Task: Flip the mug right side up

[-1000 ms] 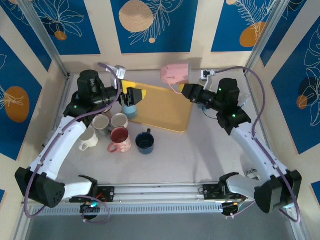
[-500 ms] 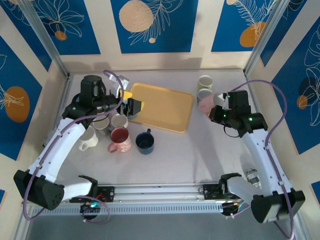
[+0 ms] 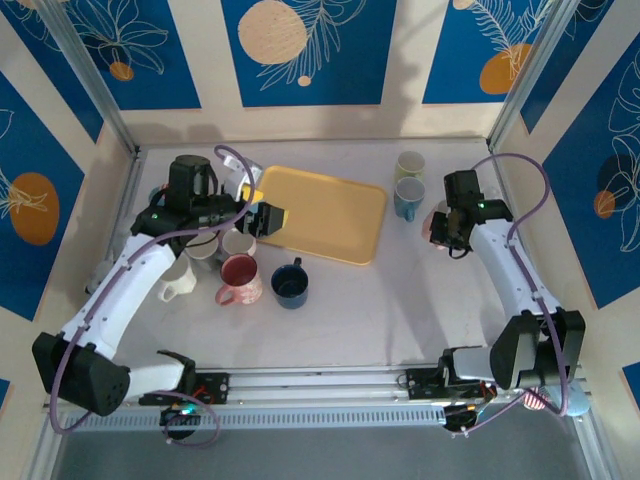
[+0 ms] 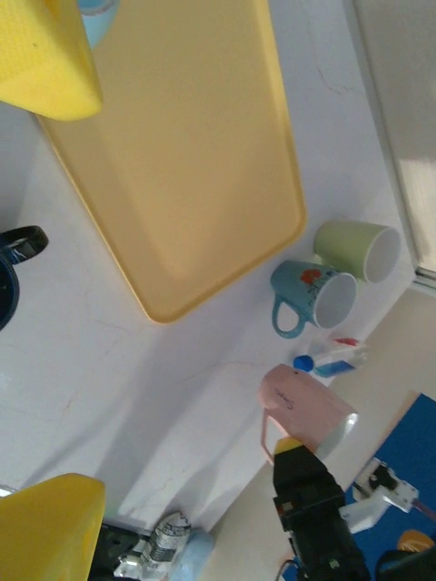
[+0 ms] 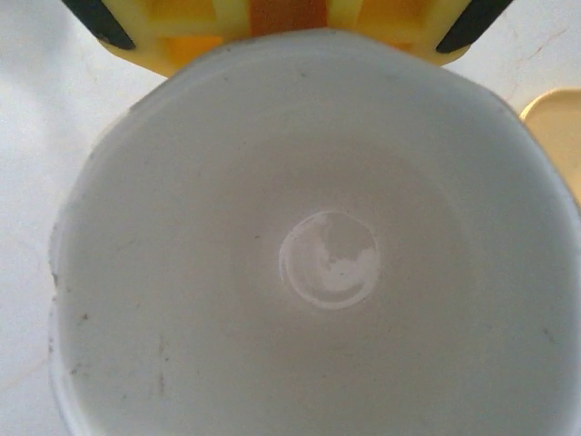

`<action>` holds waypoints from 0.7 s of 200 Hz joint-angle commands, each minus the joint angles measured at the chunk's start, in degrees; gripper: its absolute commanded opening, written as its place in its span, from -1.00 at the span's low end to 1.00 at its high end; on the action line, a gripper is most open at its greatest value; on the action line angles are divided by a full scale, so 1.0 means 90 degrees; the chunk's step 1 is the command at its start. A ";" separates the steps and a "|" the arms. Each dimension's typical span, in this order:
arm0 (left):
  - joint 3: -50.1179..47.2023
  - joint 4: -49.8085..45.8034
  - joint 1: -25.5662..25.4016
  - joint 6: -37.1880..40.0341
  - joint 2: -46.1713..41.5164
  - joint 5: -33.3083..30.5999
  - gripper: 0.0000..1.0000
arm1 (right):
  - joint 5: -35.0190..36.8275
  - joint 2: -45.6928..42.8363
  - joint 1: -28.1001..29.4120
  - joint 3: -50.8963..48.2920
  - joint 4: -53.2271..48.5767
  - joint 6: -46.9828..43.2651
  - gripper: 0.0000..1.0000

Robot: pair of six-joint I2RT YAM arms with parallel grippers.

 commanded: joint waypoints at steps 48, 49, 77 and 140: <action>0.0377 -0.0628 0.0041 0.0398 0.0445 -0.0734 0.99 | 0.0652 0.0526 0.0124 0.0159 0.1347 -0.0917 -1.00; 0.0377 -0.0627 0.0036 0.0398 0.0446 -0.0735 0.99 | 0.0658 0.0534 0.0120 0.0159 0.1350 -0.0923 -1.00; 0.0329 -0.0636 0.0036 0.0427 0.0428 -0.0803 0.98 | 0.0750 0.0719 0.0068 0.0053 0.1598 -0.0968 -1.00; 0.0386 -0.0910 0.0041 0.0581 0.0495 -0.1186 0.97 | 0.0692 0.1228 -0.0070 0.0014 0.1913 -0.1006 -1.00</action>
